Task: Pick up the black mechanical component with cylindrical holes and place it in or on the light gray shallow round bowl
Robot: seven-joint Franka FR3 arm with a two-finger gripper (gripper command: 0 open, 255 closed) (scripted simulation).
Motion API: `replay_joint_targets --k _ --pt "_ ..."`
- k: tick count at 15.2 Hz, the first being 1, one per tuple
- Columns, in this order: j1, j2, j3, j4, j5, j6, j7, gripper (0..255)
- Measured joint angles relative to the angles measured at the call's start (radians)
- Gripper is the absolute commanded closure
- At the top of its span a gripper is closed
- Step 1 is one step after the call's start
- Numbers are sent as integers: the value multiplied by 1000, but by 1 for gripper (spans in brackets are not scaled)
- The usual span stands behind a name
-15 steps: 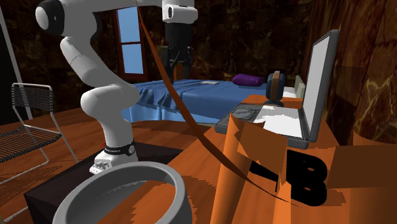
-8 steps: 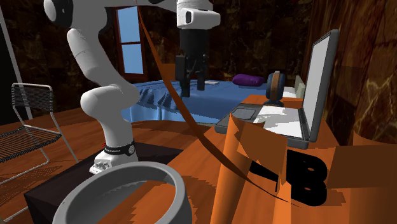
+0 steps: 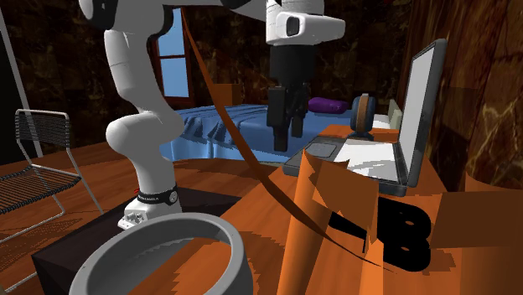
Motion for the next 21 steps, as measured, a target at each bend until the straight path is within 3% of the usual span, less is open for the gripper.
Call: replay_joint_targets --k 5,12,21 --pt "-12 188 -34 153 47 46 -75 0" --pt "-64 452 -56 433 130 36 -175 0" --pt "-69 494 -52 384 145 126 -188 0"
